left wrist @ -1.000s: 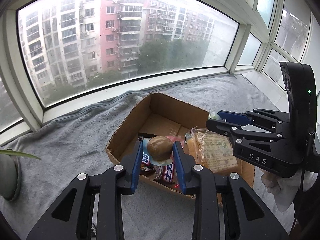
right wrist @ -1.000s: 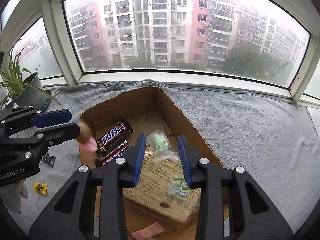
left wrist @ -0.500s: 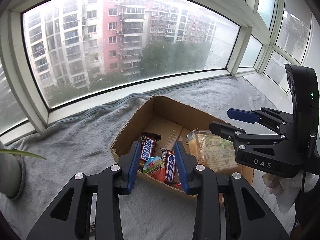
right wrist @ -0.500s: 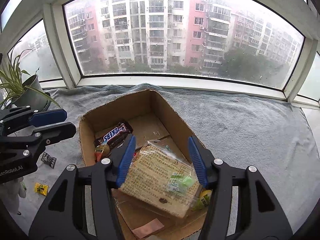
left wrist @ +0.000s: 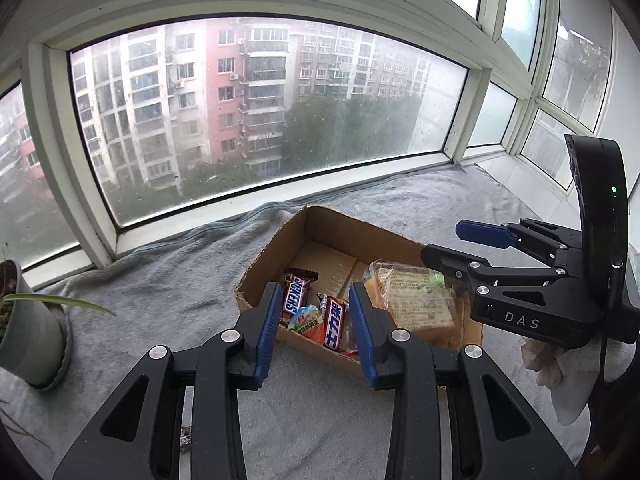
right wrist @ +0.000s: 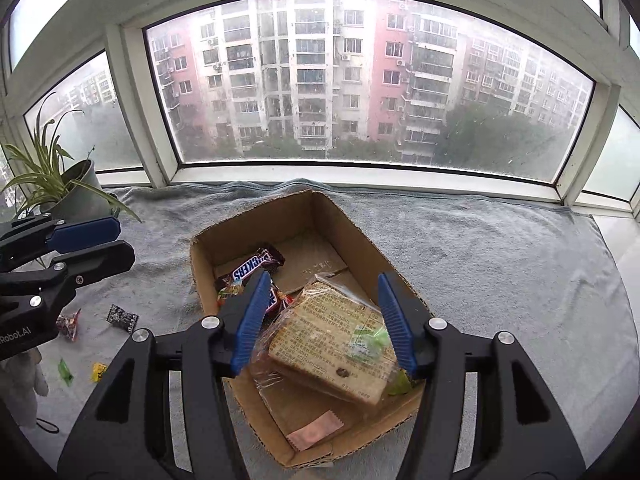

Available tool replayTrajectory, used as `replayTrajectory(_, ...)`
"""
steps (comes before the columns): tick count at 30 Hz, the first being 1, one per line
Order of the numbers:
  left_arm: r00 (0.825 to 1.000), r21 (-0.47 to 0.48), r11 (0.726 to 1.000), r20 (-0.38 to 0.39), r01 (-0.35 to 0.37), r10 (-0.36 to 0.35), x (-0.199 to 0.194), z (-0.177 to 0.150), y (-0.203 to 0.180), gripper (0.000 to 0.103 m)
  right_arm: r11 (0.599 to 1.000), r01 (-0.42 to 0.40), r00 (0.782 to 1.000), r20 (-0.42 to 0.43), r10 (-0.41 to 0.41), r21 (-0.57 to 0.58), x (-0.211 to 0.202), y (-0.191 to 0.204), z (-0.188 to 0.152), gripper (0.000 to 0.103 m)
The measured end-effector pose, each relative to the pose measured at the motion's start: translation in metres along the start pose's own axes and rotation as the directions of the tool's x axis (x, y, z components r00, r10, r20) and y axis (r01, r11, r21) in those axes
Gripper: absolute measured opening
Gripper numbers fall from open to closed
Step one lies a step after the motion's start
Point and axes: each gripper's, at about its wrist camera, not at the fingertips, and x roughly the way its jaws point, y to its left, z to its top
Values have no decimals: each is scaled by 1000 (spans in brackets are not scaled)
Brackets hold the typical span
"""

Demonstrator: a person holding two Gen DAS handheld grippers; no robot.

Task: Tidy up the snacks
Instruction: 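Open both grippers to drop the round candy and clear bag into the box, then move both open grippers back toward the remaining snacks on the towel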

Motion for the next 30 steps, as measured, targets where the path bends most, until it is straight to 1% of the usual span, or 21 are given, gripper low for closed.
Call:
replayTrajectory(4, 1000, -3, 1000, 18, -8, 8, -17, -5, 1, 33, 1000, -9, 1000, 5, 9, -3, -11, 9, -3, 58)
replayTrajectory(10, 999, 0, 1000, 35, -27, 27, -42, -17, 3, 33, 998, -56, 998, 7, 56, -1, -27, 26, -10, 58)
replayTrajectory(11, 999, 0, 999, 39, -32, 32, -47, -20, 4, 35, 998, -63, 998, 8, 64, -5, -30, 29, -11, 58)
replayTrajectory(12, 998, -2, 999, 42, -36, 36, -51, -22, 5, 41, 998, -69, 998, 8, 70, -8, -33, 33, -12, 58)
replayTrajectory(14, 997, -8, 999, 54, -46, 46, -60, -27, 7, 47, 996, -88, 996, 10, 88, -12, -39, 41, -14, 58)
replayTrajectory(20, 993, -8, 996, 74, -89, 89, -86, -42, 14, 47, 989, -143, 990, 5, 143, -23, -51, 66, -23, 58)
replayTrajectory(22, 993, -16, 995, 75, -95, 96, -94, -47, 18, 47, 985, -172, 985, -9, 172, -12, -51, 73, -28, 58)
replayTrajectory(24, 992, -27, 994, 76, -104, 105, -101, -54, 24, 52, 980, -200, 979, -32, 200, -4, -49, 81, -32, 58)
replayTrajectory(27, 990, -52, 991, 68, -120, 123, -112, -68, 36, 53, 976, -218, 974, -67, 217, -13, -44, 94, -42, 58)
replayTrajectory(30, 988, -98, 985, 54, -140, 146, -124, -84, 56, 53, 971, -237, 968, -89, 233, -36, -39, 108, -53, 58)
